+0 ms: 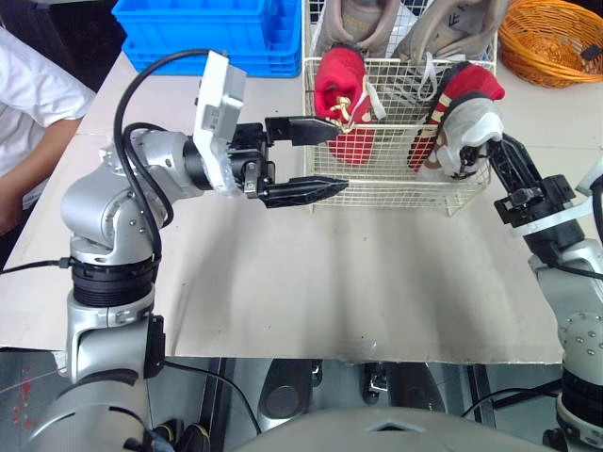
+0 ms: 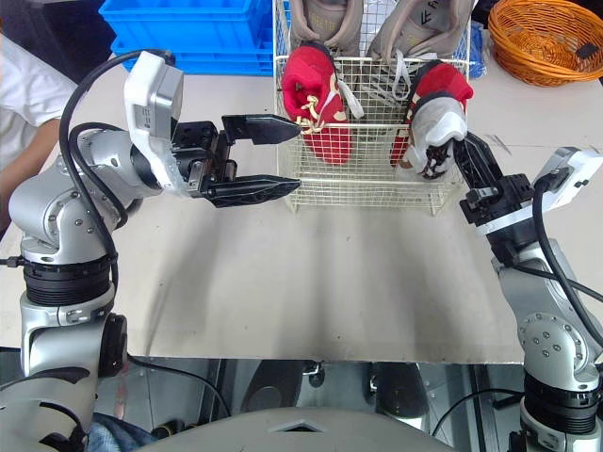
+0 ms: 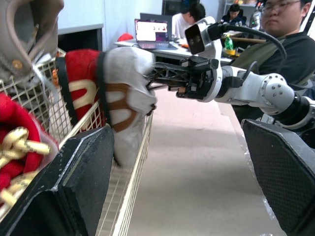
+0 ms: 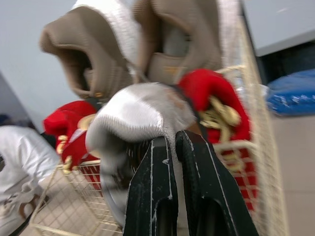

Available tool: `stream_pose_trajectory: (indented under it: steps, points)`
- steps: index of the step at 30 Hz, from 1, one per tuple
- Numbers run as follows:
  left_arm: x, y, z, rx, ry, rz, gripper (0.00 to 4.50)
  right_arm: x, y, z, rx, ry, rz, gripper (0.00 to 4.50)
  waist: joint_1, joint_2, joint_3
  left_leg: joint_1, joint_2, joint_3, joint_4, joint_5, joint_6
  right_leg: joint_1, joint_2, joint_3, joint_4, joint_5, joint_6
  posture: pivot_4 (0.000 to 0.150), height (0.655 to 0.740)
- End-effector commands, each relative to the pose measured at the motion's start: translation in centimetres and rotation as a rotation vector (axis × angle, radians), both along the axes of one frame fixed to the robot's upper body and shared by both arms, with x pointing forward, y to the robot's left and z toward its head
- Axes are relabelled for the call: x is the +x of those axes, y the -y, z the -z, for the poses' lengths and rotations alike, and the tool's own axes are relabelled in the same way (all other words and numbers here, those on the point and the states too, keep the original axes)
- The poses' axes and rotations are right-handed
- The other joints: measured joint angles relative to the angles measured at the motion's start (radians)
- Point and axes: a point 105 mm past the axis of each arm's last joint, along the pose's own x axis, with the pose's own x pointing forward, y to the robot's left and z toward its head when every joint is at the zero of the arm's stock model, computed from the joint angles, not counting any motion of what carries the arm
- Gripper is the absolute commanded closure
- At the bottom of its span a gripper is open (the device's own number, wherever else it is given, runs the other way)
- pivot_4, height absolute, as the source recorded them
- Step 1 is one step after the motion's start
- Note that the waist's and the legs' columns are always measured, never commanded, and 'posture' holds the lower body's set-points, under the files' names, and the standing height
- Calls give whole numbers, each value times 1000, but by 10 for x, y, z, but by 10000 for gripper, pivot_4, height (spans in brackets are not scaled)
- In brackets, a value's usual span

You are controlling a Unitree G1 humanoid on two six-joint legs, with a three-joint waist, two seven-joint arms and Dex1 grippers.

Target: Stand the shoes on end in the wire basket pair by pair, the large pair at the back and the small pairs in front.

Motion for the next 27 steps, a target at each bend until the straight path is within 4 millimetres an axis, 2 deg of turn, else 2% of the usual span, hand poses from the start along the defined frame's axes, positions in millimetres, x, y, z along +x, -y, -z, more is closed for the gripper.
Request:
stream_pose_trajectory:
  steps: [1, 7, 12, 13, 14, 15, 18, 19, 21, 22, 27]
  points:
    - [-3, -4, -3, 18, 39, -18, 237, -2, 20, -2, 8, 26, 75, 45000, 0, 0, 0, 0, 0, 0, 0, 0, 0, 0, 0, 0, 0, 0, 0, 1500, 6860]
    - [-3, -6, 1, 40, 41, -34, 237, 0, 19, 15, 2, -31, 76, 45000, 0, 0, 0, 0, 0, 0, 0, 0, 0, 0, 0, 0, 0, 0, 0, 1500, 6860]
    - [-2, -9, 3, 40, 39, -51, 237, 0, 19, 16, -17, -50, 80, 45000, 0, 0, 0, 1, 0, 0, 0, 0, 0, 0, 0, 0, 0, 0, 0, 1500, 6860]
    - [-2, -9, 3, 41, 40, -56, 0, 0, 19, 15, -19, -52, 72, 39164, 0, 0, 0, 1, 0, 0, 0, 0, 0, 0, 0, 0, 0, 0, 0, 1500, 6860]
    - [-1, -10, 3, 42, 41, -62, 0, -2, 18, 14, -31, -52, 57, 37387, 0, 0, 0, 1, 0, 0, 0, 0, 0, 0, 0, 0, 0, 0, 0, 1500, 6860]
    - [-1, -11, 3, 41, 41, -67, 0, -3, 19, 14, -44, -52, 53, 32567, 0, 0, 0, 1, 0, 0, 0, 0, 0, 0, 0, 1, 0, 0, 0, 1500, 6860]
    - [1, -16, 2, 45, 44, -92, 0, -9, 32, 12, -80, -54, 85, 17972, 1, 0, 0, 0, 0, 0, 0, 0, 0, 0, 0, 1, 0, 0, 0, 1500, 6860]
    - [1, -18, 2, 47, 45, -99, 0, -10, 36, 12, -90, -54, 91, 10810, 1, 0, 0, 0, 0, 0, 0, 0, 0, 0, 0, 1, 0, 0, 0, 1500, 6860]
    - [5, -24, 2, 57, 50, -129, 0, -17, 44, 11, -132, -61, 87, 2860, 1, 0, 0, 0, 0, 0, 0, 0, 0, 0, 0, 1, 0, 0, 0, 1500, 6860]
    - [7, -28, 1, 60, 52, -149, 0, -22, 46, 11, -164, -66, 63, 896, 2, 0, 0, 0, 0, 0, 0, 0, 0, 0, 0, 1, 0, 0, 0, 1500, 6860]
    - [19, -51, 1, 76, 57, -270, 0, -43, 44, 6, -362, -47, -66, 896, -1, 2, -1, 1, 0, 0, 0, 0, 0, 0, 1, 1, 0, 0, 0, 1500, 6860]
